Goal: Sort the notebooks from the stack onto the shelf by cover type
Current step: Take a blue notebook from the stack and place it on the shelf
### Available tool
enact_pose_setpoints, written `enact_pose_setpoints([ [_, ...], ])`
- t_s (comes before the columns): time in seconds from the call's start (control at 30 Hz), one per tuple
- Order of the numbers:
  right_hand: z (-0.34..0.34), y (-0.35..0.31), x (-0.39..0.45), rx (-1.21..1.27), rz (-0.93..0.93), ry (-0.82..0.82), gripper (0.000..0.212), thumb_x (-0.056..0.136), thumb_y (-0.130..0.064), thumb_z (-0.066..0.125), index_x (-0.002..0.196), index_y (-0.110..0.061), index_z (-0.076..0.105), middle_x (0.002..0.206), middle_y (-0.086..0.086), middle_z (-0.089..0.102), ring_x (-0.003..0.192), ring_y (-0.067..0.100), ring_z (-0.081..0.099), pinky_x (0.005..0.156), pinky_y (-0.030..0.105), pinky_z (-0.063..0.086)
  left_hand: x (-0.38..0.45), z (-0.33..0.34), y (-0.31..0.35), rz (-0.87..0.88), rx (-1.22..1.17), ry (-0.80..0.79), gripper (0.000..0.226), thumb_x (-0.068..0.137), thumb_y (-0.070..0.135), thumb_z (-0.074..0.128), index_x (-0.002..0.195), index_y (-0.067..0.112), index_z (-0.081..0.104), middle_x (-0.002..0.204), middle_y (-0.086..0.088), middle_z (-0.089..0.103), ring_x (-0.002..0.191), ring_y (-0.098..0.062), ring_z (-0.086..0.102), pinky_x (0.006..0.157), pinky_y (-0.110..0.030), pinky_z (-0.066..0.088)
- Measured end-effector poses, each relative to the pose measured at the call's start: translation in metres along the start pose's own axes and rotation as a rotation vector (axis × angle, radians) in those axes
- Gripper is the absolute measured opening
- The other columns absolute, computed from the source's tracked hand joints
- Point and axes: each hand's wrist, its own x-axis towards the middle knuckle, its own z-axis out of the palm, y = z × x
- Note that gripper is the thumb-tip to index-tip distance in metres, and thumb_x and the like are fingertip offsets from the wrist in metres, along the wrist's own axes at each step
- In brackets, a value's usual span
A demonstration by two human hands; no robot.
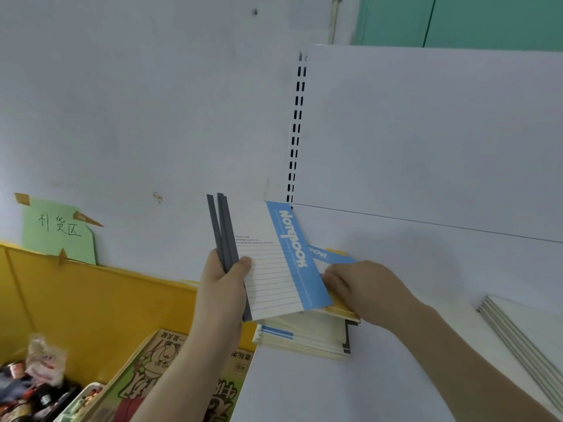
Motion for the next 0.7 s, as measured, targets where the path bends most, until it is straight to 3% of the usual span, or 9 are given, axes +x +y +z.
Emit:
enact_pose_setpoints([
  [0.1, -0.002, 0.002, 0.000, -0.165, 0.091, 0.190, 0.040, 0.104, -0.044, 0.020, 0.098, -0.019, 0.052, 0.066, -0.003, 0.053, 0.065, 0.027, 0.056, 0.056, 0.034, 0.037, 0.001, -0.002, 0.001, 0.002, -0.004, -0.010, 0.017, 0.102, 0.011, 0.052, 0.104, 0.026, 0.061, 0.100, -0.001, 0.074, 0.093, -0.022, 0.070, 0.064, -0.036, 0.058],
  [0.2, -0.007, 0.010, -0.006, -0.111, 0.176, 0.524, 0.045, 0.104, -0.037, 0.028, 0.075, -0.013, 0.052, 0.043, -0.010, 0.028, 0.034, 0.021, 0.032, 0.041, 0.024, 0.020, 0.001, -0.002, 0.003, 0.026, -0.006, -0.025, 0.018, 0.102, 0.012, 0.053, 0.099, 0.028, 0.060, 0.097, 0.001, 0.073, 0.089, -0.019, 0.070, 0.064, -0.035, 0.057],
  [0.3, -0.022, 0.010, -0.014, 0.008, 0.259, 0.707, 0.037, 0.101, -0.023, 0.047, 0.066, -0.014, 0.041, 0.041, -0.008, 0.025, 0.031, 0.019, 0.026, 0.042, 0.021, 0.017, 0.002, 0.001, 0.003, 0.040, -0.005, -0.043, 0.018, 0.102, 0.013, 0.052, 0.101, 0.029, 0.060, 0.096, 0.002, 0.074, 0.089, -0.020, 0.071, 0.064, -0.035, 0.057],
  [0.4, -0.036, -0.018, -0.024, 0.013, 0.252, 0.833, 0.033, 0.098, -0.019, 0.048, 0.066, -0.014, 0.046, 0.040, -0.005, 0.028, 0.031, 0.027, 0.028, 0.043, 0.021, 0.020, 0.003, 0.010, -0.003, 0.041, -0.003, -0.053, 0.017, 0.103, 0.016, 0.050, 0.101, 0.030, 0.060, 0.099, 0.000, 0.073, 0.093, -0.022, 0.070, 0.070, -0.042, 0.060],
  [0.53, -0.019, -0.078, -0.040, -0.024, 0.082, 0.831, 0.030, 0.093, -0.027, 0.046, 0.067, -0.018, 0.057, 0.054, 0.000, 0.055, 0.047, 0.024, 0.054, 0.044, 0.028, 0.035, -0.005, 0.032, -0.010, 0.070, 0.029, -0.090, 0.017, 0.102, 0.026, 0.049, 0.094, 0.033, 0.061, 0.100, -0.005, 0.073, 0.097, -0.033, 0.069, 0.087, -0.059, 0.057],
  [0.63, -0.001, -0.099, -0.047, -0.006, 0.002, 0.759, 0.031, 0.098, -0.026, 0.045, 0.084, -0.012, 0.069, 0.083, 0.005, 0.072, 0.074, 0.021, 0.068, 0.069, 0.032, 0.053, -0.013, 0.044, -0.014, 0.084, -0.010, -0.149, 0.014, 0.104, 0.030, 0.049, 0.101, 0.025, 0.062, 0.100, 0.002, 0.076, 0.096, -0.020, 0.073, 0.089, -0.050, 0.058],
  [0.7, 0.005, -0.098, -0.052, 0.056, 0.010, 0.711, 0.033, 0.098, -0.026, 0.045, 0.097, -0.008, 0.072, 0.101, 0.009, 0.074, 0.092, 0.023, 0.070, 0.083, 0.035, 0.055, -0.015, 0.046, -0.015, 0.100, -0.045, -0.183, 0.018, 0.102, 0.039, 0.053, 0.104, 0.023, 0.061, 0.100, 0.003, 0.076, 0.096, -0.017, 0.074, 0.088, -0.045, 0.059],
])
